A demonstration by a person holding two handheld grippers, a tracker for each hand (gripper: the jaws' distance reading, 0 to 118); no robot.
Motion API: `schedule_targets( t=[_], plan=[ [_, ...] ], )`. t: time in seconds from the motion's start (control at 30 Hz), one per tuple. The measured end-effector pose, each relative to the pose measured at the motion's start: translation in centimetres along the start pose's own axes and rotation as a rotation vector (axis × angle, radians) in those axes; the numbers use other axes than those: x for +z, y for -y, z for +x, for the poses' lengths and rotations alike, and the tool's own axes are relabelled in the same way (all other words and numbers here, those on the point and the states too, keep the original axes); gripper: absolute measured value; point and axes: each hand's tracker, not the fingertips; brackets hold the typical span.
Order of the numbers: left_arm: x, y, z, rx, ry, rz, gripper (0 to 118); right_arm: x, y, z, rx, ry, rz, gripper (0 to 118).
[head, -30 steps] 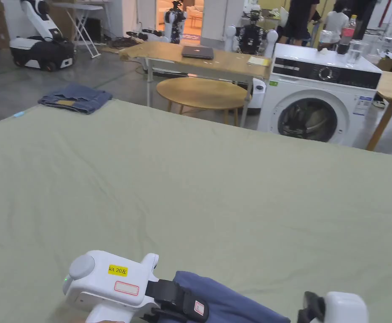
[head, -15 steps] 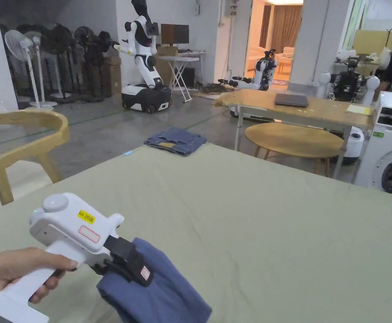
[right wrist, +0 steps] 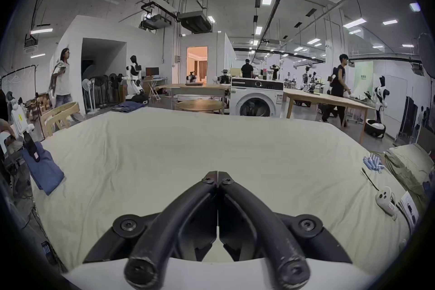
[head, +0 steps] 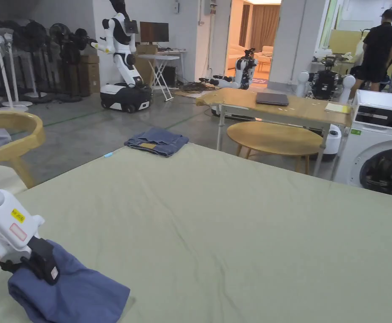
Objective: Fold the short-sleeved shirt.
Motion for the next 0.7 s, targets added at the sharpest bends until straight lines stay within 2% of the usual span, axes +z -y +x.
schedule_targets(
  t=[0.07,0.1,0.17,0.27,0.4,0.53,0.63,0.7],
  plan=[
    [0.4,-0.2,-0.7,0.029,0.025,0.004,22,-0.1,-0.1,0.1,0.003,0.003,-0.005,0],
    [0.7,0.0,-0.8,0.049,0.037,-0.003,26,-0.1,-0.2,0.1,0.003,0.004,-0.007,0],
    [1.8,0.4,-0.6,0.034,0.005,0.016,54,-0.2,-0.2,0.1,0.004,0.004,-0.008,0],
    [4.6,0.4,-0.9,-0.007,-0.095,0.055,56,-0.5,-0.2,0.3,0.003,-0.001,-0.008,0],
    [8.6,0.7,0.0,-0.037,-0.140,0.172,56,-0.5,-0.2,0.2,0.016,-0.009,-0.005,0],
    [9.6,1.8,3.4,-0.098,-0.089,0.284,56,-0.8,0.0,0.3,0.005,-0.014,-0.009,0],
    [7.2,2.9,6.9,-0.217,-0.064,0.337,56,-0.9,0.2,0.6,-0.001,-0.013,-0.007,0],
    [4.3,4.3,10.3,-0.289,0.008,0.346,56,-0.9,0.4,0.9,-0.009,-0.007,-0.008,0]
  ],
)
